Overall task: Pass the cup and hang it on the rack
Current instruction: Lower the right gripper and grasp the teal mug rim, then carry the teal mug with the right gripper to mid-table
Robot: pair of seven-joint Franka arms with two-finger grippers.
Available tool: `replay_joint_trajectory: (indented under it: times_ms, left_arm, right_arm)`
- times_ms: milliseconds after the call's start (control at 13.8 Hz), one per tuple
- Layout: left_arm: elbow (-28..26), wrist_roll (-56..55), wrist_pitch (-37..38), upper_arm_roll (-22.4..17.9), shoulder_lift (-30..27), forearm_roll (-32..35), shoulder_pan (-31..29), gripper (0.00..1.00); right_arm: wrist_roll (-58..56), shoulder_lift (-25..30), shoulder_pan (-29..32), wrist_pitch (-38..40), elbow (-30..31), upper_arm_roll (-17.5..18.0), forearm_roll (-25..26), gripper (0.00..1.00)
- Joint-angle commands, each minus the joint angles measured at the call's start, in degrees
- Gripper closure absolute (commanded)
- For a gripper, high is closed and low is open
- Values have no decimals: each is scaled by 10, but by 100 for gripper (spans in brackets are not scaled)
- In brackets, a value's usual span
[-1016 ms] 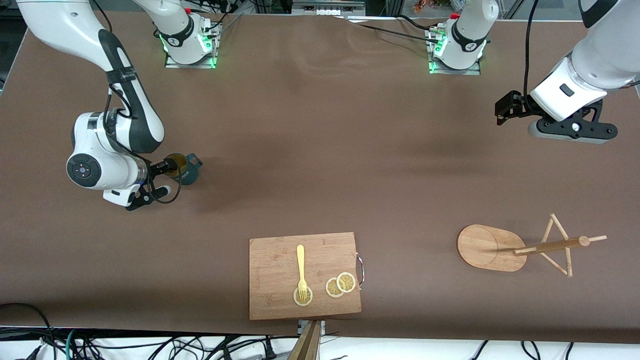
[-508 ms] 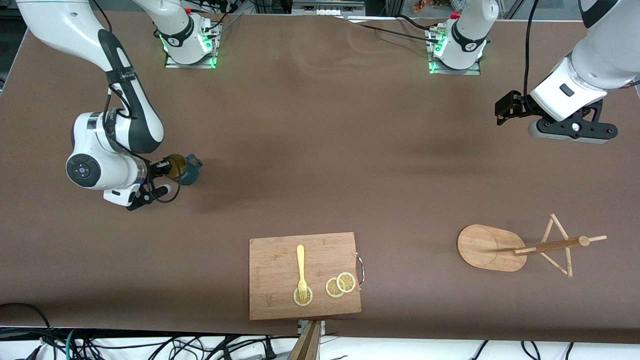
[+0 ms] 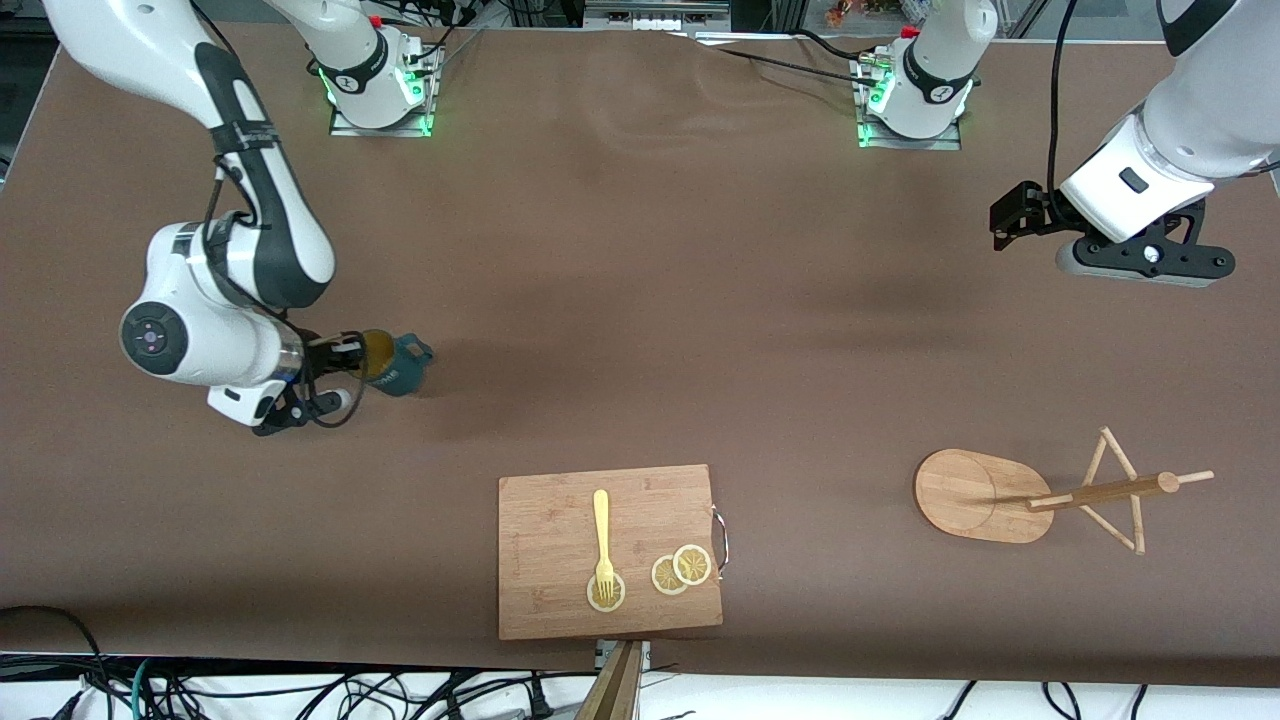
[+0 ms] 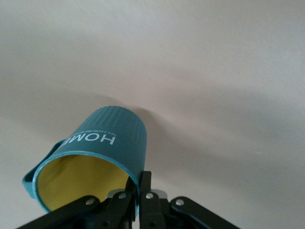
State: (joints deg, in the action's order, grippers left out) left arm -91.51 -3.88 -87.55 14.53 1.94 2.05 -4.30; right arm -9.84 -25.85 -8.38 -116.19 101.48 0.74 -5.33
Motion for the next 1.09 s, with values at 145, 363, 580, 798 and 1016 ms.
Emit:
replay_joint_trajectory:
  times_ms: [145, 363, 580, 798, 1016]
  left_arm:
    - [17, -2, 11, 3, 4, 4, 0, 0]
    - [17, -2, 10, 3, 4, 4, 0, 0]
    - [17, -2, 11, 3, 4, 4, 0, 0]
    - [17, -2, 11, 3, 4, 4, 0, 0]
    - [17, -2, 10, 3, 4, 4, 0, 0]
  right_arm:
    - [255, -35, -122, 11, -90, -3, -8, 100]
    - [392, -79, -194, 11, -165, -3, -8, 100]
    - [522, -127, -258, 11, -235, -2, -7, 100]
    - [636, -158, -303, 10, -281, -2, -27, 100]
    - [656, -161, -334, 10, -285, -2, -98, 100]
